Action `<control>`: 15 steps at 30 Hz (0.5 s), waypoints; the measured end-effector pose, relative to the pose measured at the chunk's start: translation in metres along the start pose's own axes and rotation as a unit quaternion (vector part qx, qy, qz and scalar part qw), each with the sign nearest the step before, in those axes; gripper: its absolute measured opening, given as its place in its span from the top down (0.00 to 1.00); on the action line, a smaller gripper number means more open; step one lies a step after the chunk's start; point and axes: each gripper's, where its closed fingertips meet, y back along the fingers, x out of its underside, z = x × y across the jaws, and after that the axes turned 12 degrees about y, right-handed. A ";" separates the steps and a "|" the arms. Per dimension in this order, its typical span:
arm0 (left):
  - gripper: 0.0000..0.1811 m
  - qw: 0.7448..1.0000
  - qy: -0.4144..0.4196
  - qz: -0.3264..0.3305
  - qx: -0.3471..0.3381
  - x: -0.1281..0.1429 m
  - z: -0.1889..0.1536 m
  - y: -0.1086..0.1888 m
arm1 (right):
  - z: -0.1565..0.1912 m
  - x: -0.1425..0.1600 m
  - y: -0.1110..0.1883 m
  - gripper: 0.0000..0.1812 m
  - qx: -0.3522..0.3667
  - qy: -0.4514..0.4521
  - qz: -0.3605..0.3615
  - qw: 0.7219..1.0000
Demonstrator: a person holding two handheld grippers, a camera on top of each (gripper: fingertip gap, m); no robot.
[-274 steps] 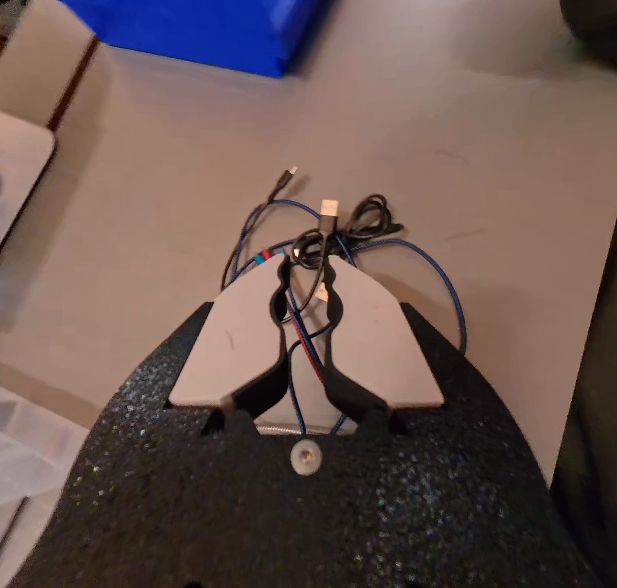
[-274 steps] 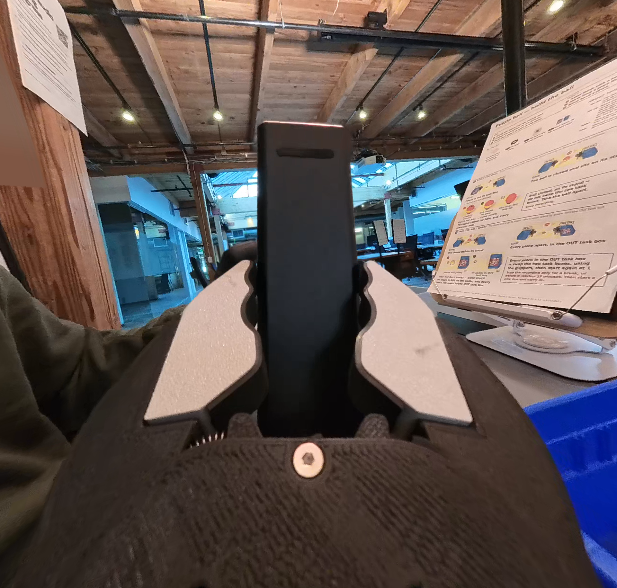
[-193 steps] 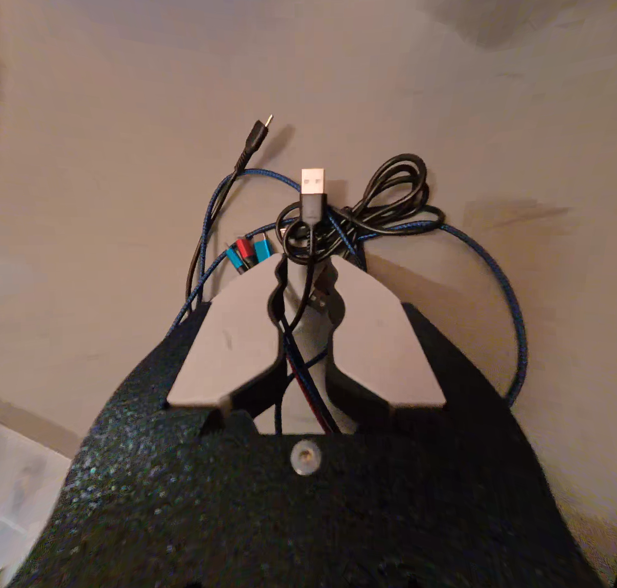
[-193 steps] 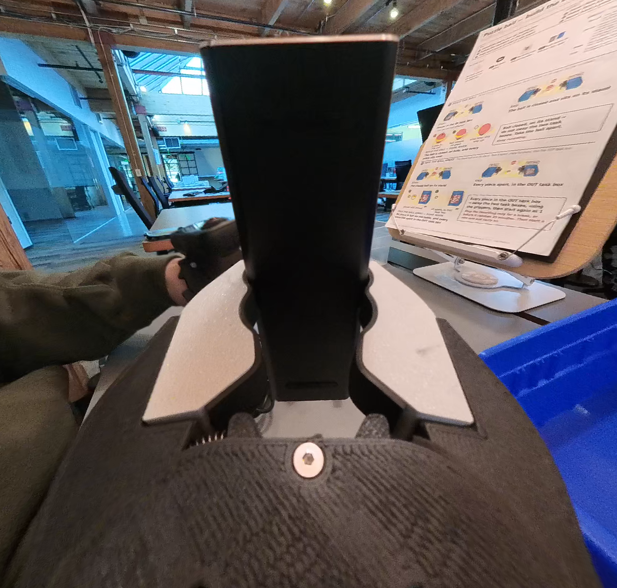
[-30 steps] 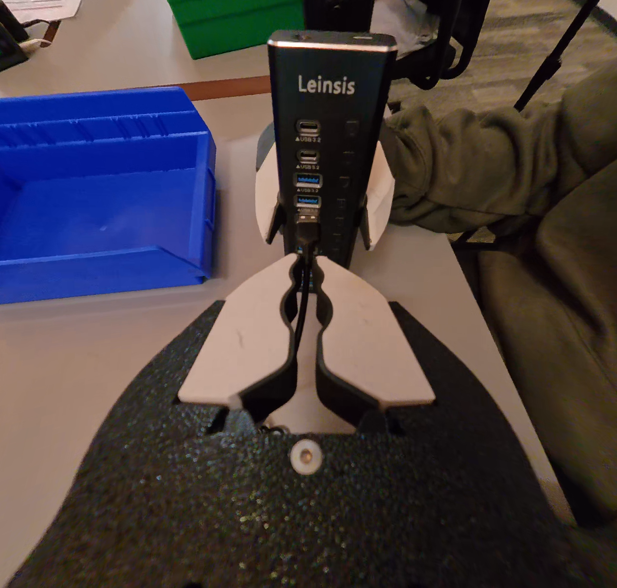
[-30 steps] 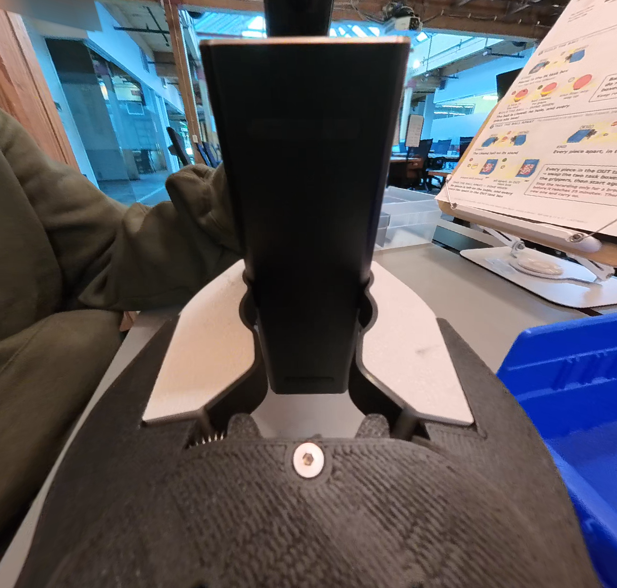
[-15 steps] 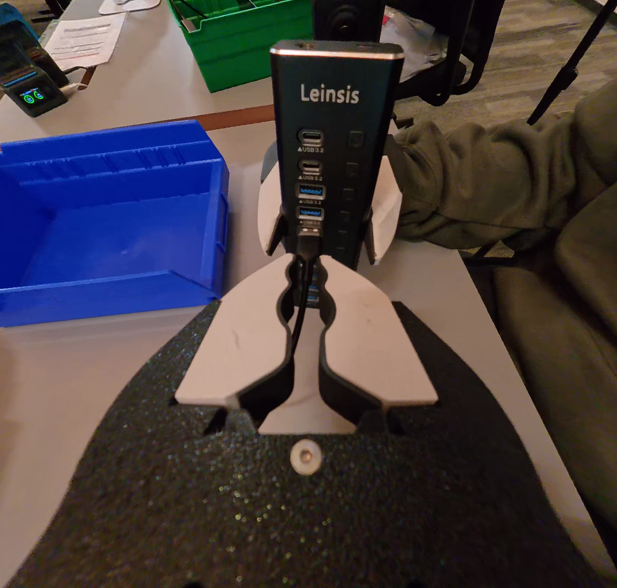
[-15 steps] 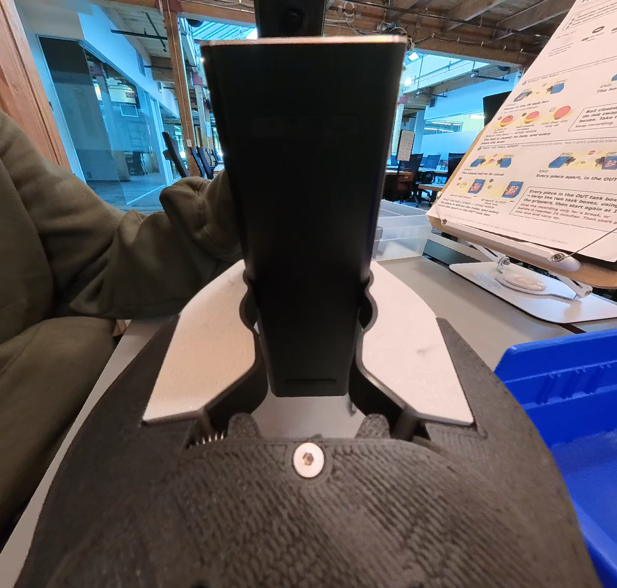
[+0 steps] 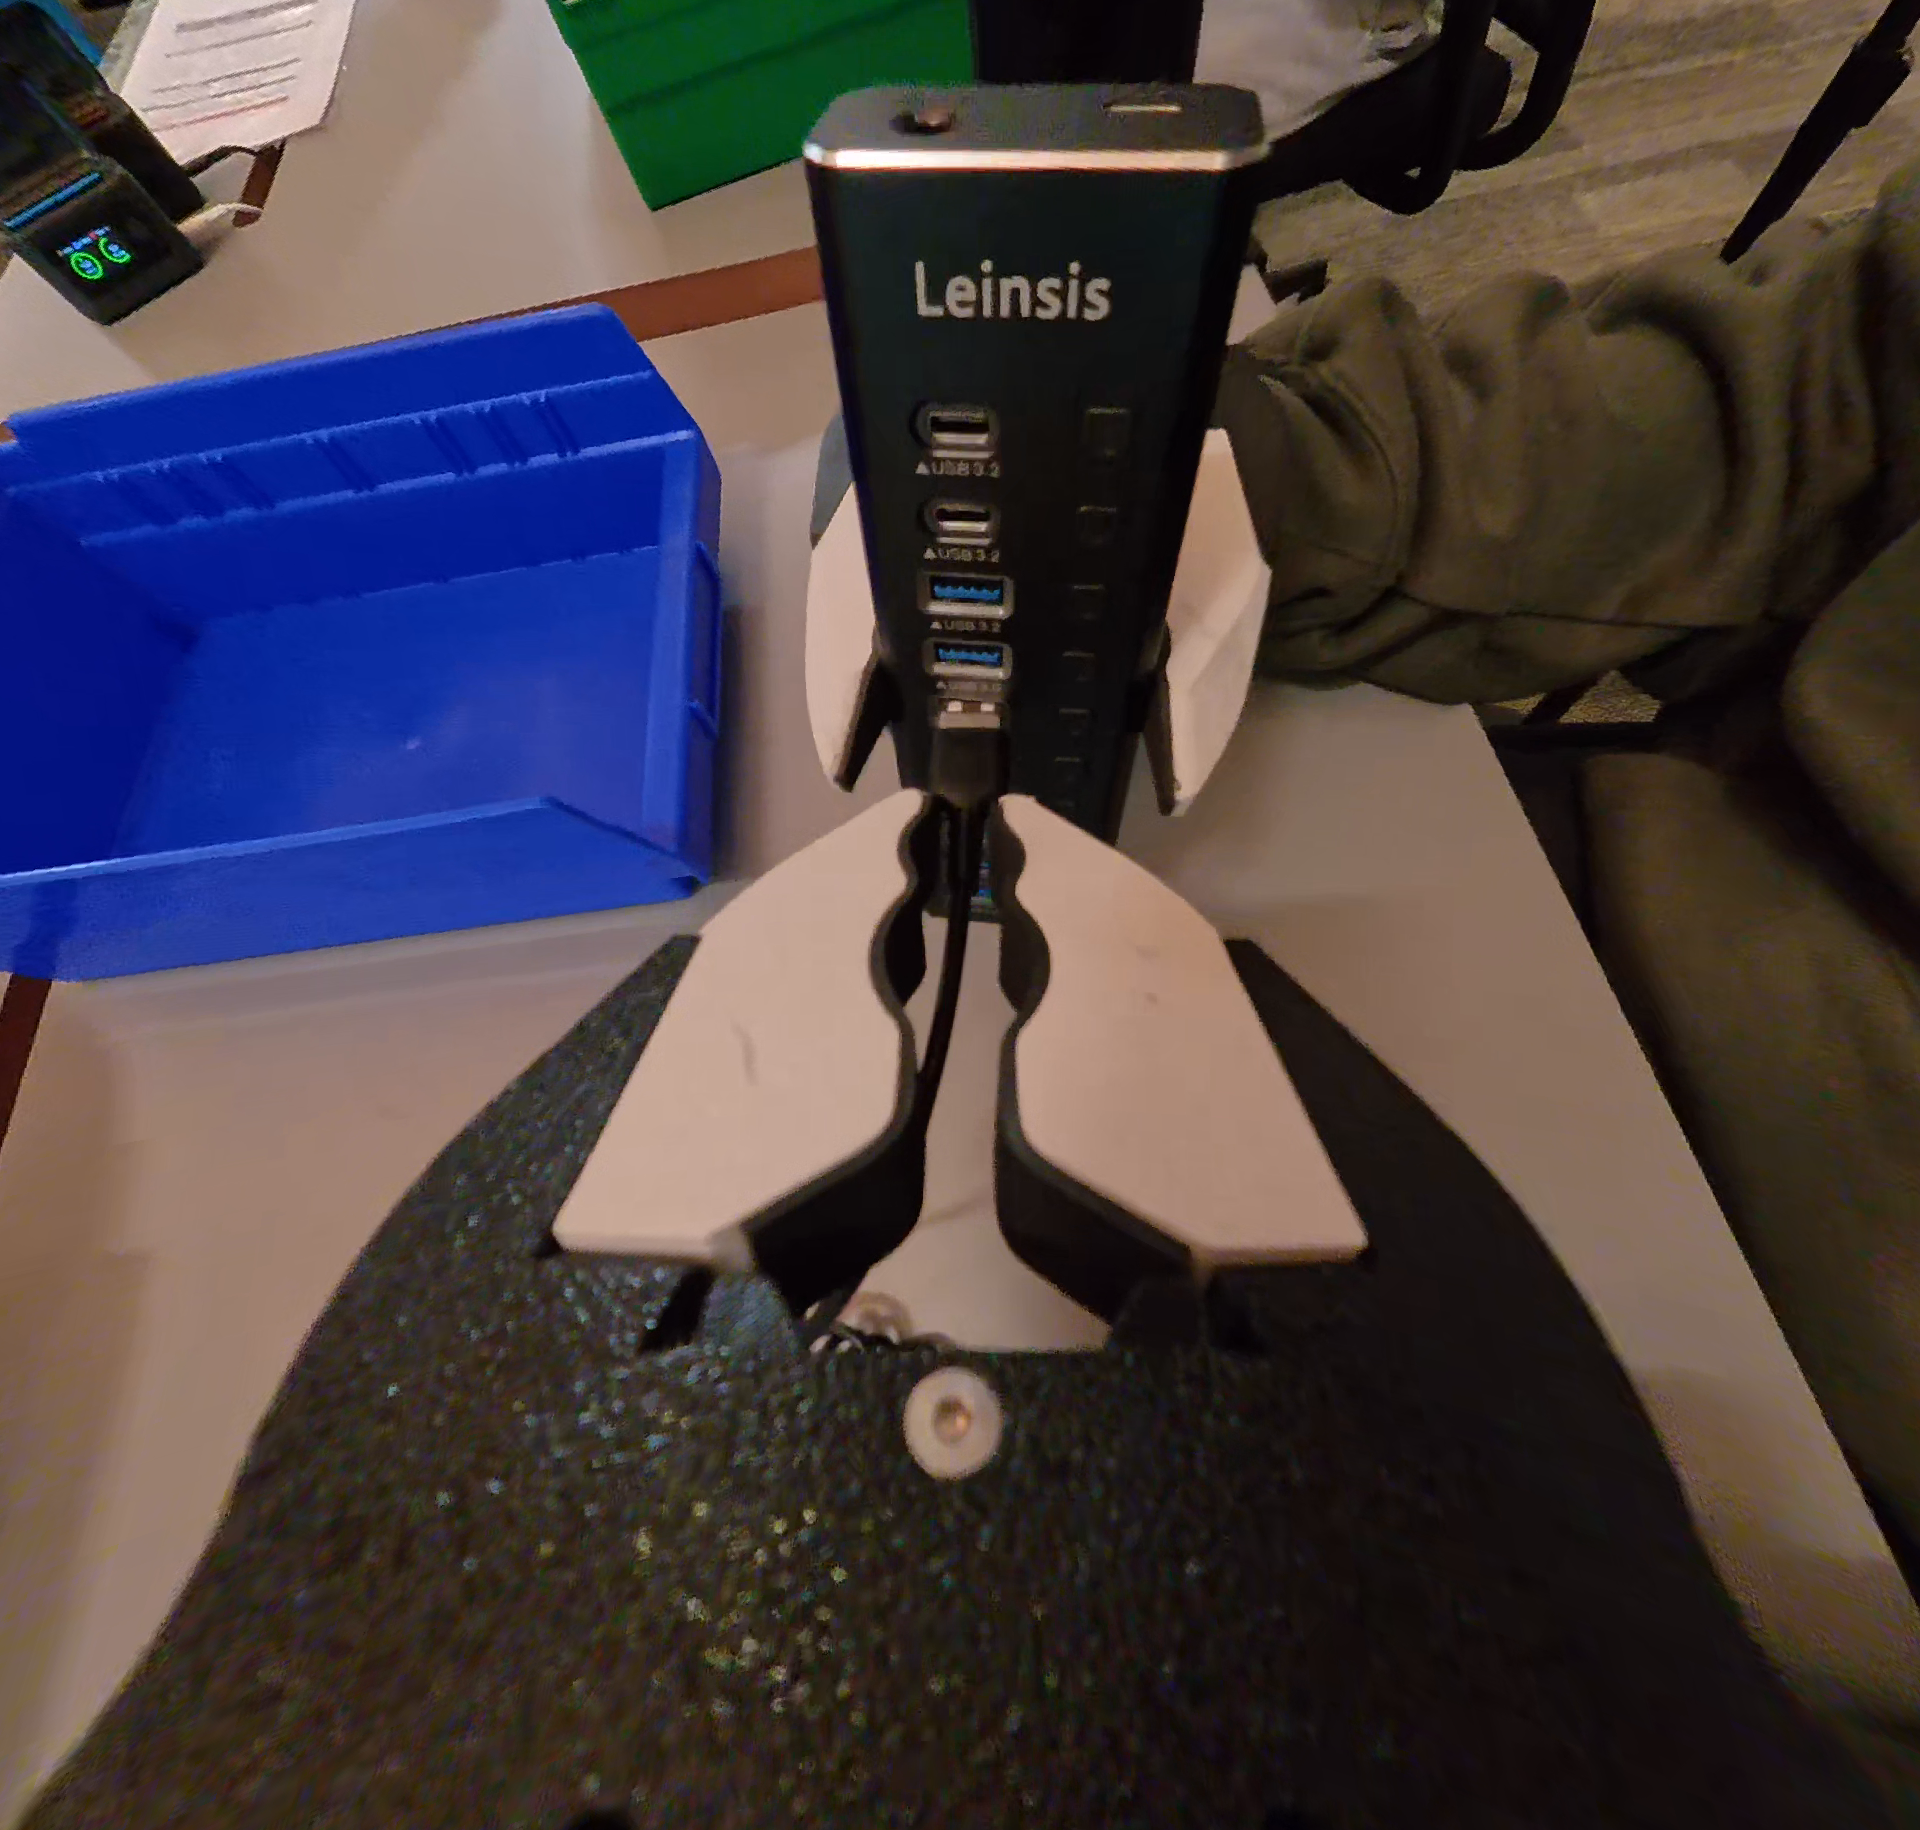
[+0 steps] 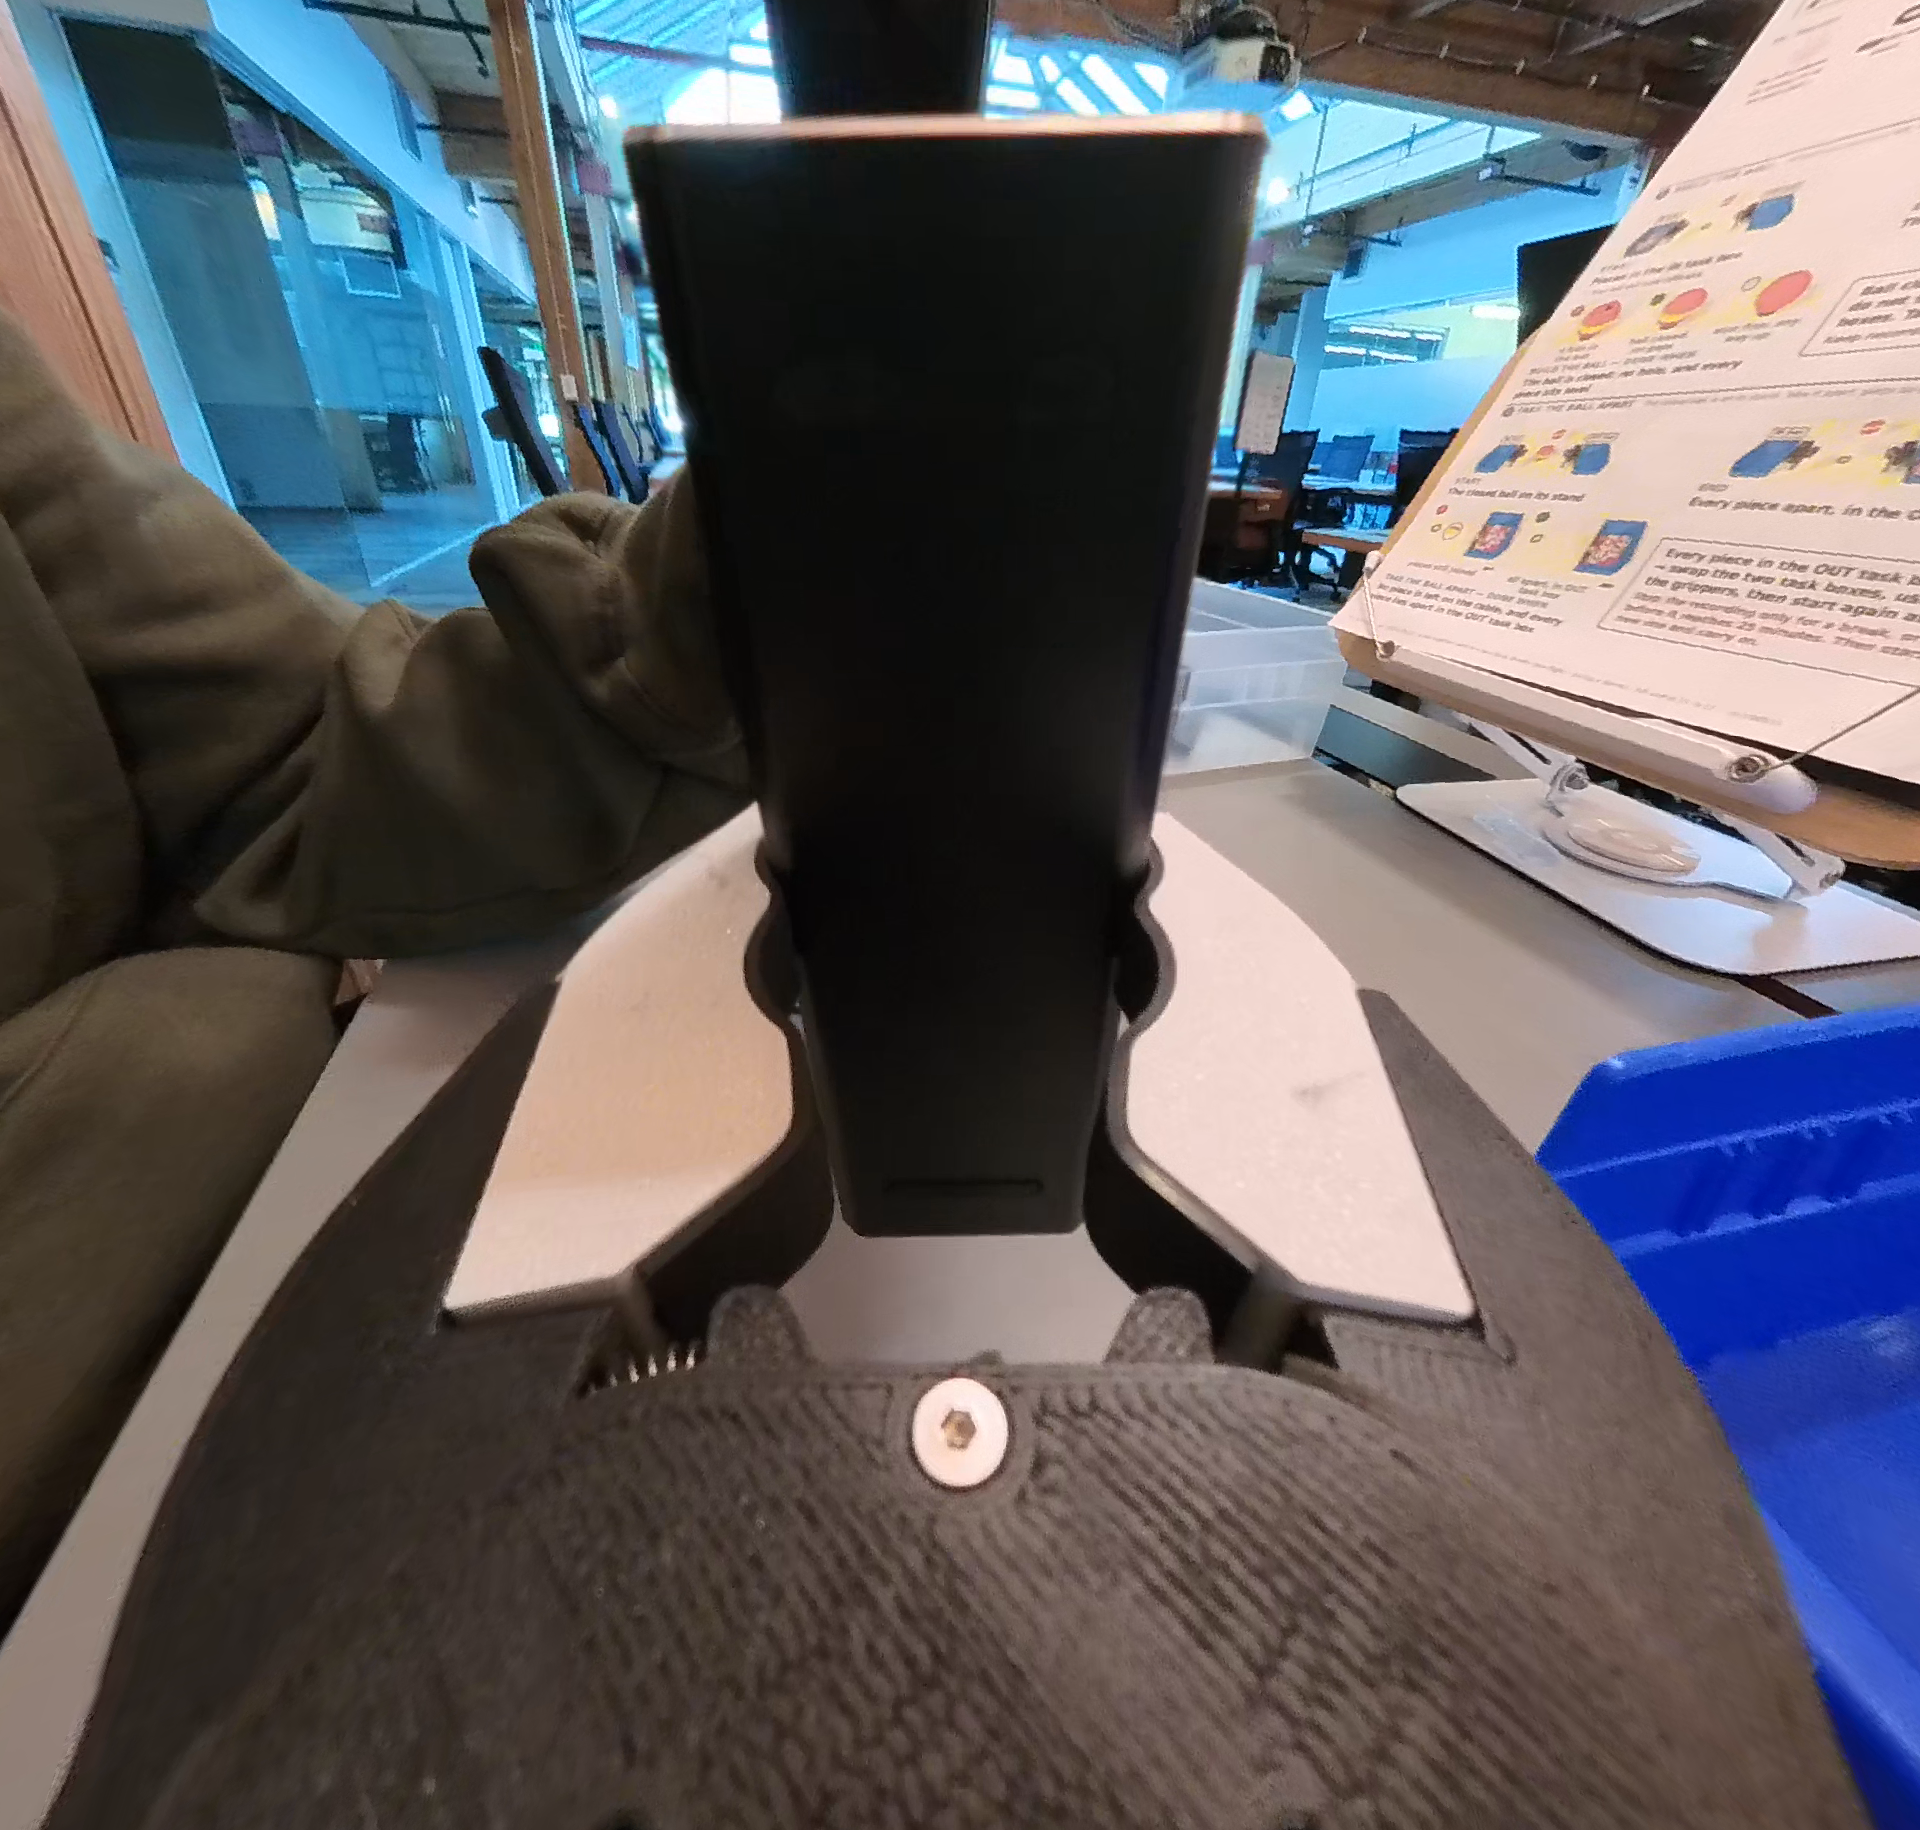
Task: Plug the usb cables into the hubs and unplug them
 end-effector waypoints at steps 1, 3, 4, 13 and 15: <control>0.96 1.000 -0.003 0.003 0.000 0.001 0.001 -0.001 | 0.000 0.001 0.000 0.66 -0.002 0.000 0.003 1.000; 0.96 1.000 0.004 -0.009 0.004 0.000 0.003 -0.002 | -0.003 0.001 0.001 0.66 0.002 -0.009 -0.004 1.000; 0.96 1.000 0.011 -0.021 0.013 -0.003 0.003 -0.003 | -0.004 0.000 0.002 0.66 0.003 -0.014 -0.013 1.000; 0.96 0.998 0.046 -0.038 0.036 -0.003 0.007 -0.008 | -0.006 0.007 0.002 0.66 0.002 -0.016 0.002 1.000; 0.96 0.998 0.040 -0.033 0.033 -0.001 0.007 -0.012 | -0.007 0.009 0.004 0.66 0.003 -0.022 -0.011 1.000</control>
